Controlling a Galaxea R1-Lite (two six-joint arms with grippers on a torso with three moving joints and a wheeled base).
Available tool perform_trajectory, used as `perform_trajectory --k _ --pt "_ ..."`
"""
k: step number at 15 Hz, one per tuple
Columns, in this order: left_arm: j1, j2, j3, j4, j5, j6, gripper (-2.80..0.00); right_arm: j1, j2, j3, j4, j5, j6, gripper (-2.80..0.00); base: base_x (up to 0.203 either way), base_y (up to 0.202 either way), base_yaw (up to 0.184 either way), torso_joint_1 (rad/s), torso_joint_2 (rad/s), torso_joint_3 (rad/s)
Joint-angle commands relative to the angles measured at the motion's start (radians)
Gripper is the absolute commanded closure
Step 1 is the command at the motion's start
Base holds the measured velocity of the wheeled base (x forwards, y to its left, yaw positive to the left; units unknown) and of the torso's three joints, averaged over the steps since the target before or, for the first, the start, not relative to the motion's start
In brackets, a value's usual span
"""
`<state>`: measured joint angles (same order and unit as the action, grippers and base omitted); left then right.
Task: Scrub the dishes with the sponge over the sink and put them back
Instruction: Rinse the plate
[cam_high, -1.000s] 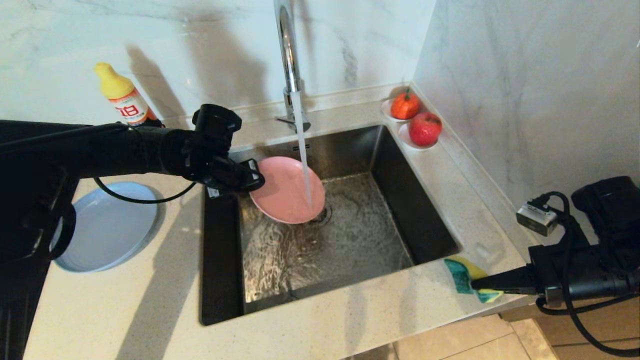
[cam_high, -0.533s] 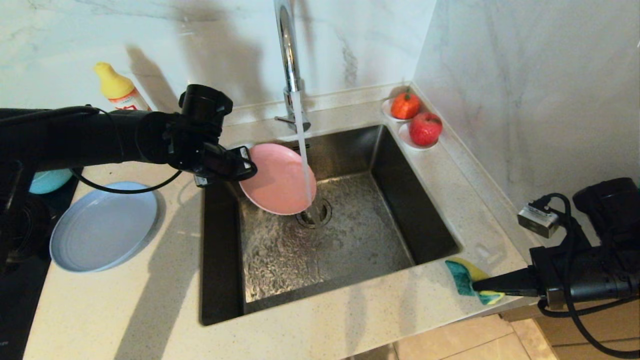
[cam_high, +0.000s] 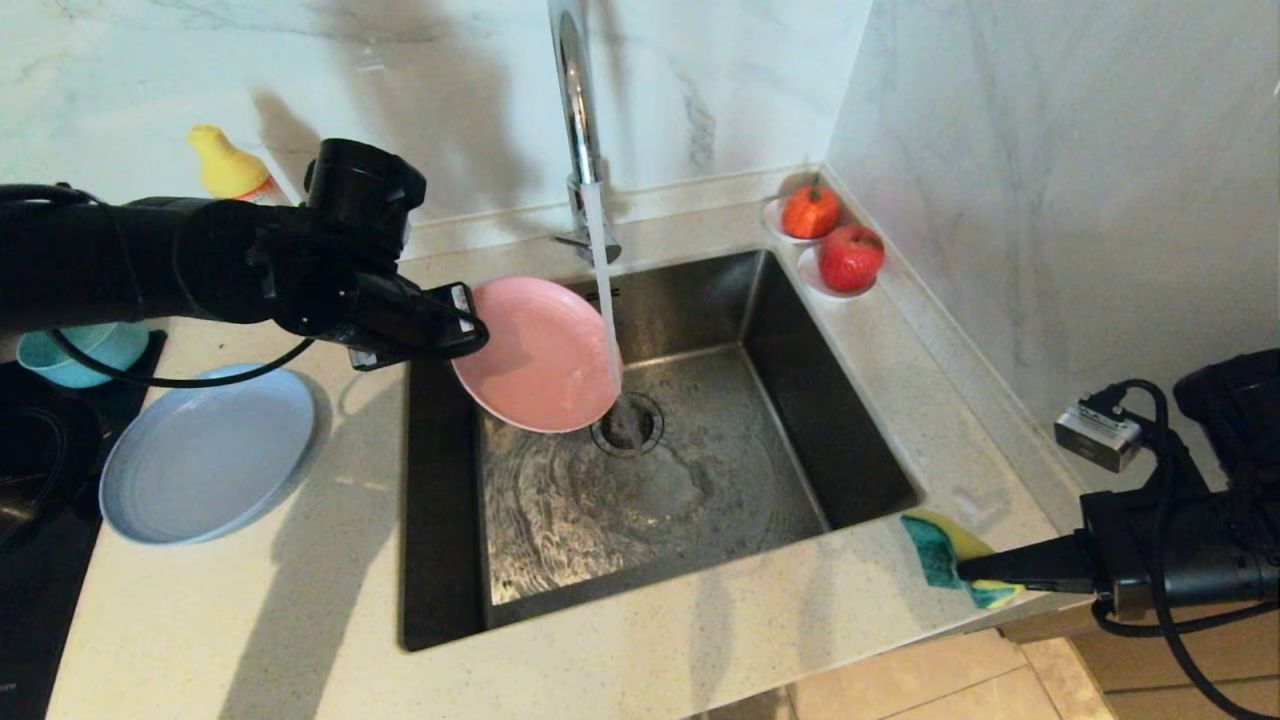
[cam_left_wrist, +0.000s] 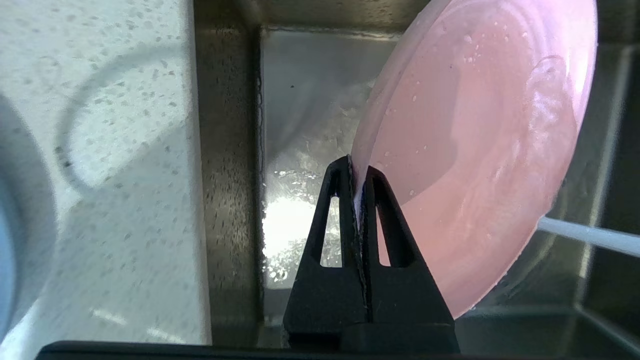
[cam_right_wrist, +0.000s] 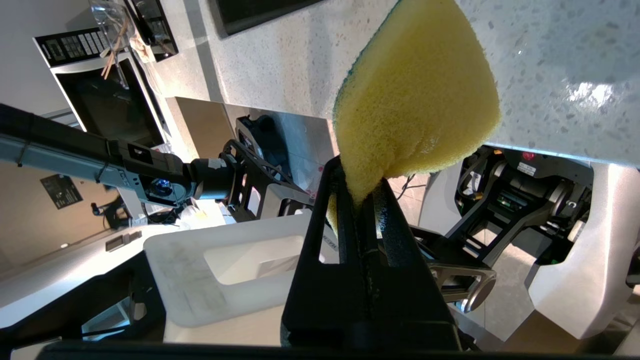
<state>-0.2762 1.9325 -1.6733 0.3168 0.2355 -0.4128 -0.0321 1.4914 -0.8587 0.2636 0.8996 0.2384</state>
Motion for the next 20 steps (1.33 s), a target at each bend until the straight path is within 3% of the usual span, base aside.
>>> perform_trajectory --k 1,4,9,11,16,20 --pt "-0.001 -0.059 0.035 0.002 0.006 0.000 0.00 -0.006 -0.023 0.000 0.006 0.005 0.001 0.00 0.000 0.000 0.000 0.000 0.00 0.000" --pt "0.000 -0.086 0.069 0.001 0.063 0.032 0.00 -0.009 -0.043 0.015 0.012 0.005 0.002 0.00 0.000 0.000 0.000 0.000 0.00 0.000" --pt "-0.001 -0.139 0.076 -0.010 0.103 0.073 0.00 -0.027 -0.060 0.035 0.013 0.003 0.002 0.00 0.000 0.000 0.000 0.000 0.00 0.000" --pt "-0.001 -0.168 0.127 -0.062 0.111 0.095 0.00 -0.028 -0.063 0.046 0.012 0.004 0.001 0.00 0.000 0.000 0.000 0.000 0.00 0.000" --pt "-0.004 -0.245 0.318 -0.296 0.188 0.231 0.00 -0.028 -0.062 0.052 0.012 0.004 0.001 0.00 0.000 0.000 0.000 0.000 0.00 0.000" --pt "-0.004 -0.274 0.362 -0.358 0.191 0.290 0.00 -0.028 -0.065 0.058 0.012 0.001 0.001 0.00 0.000 0.000 0.000 0.000 0.00 0.000"
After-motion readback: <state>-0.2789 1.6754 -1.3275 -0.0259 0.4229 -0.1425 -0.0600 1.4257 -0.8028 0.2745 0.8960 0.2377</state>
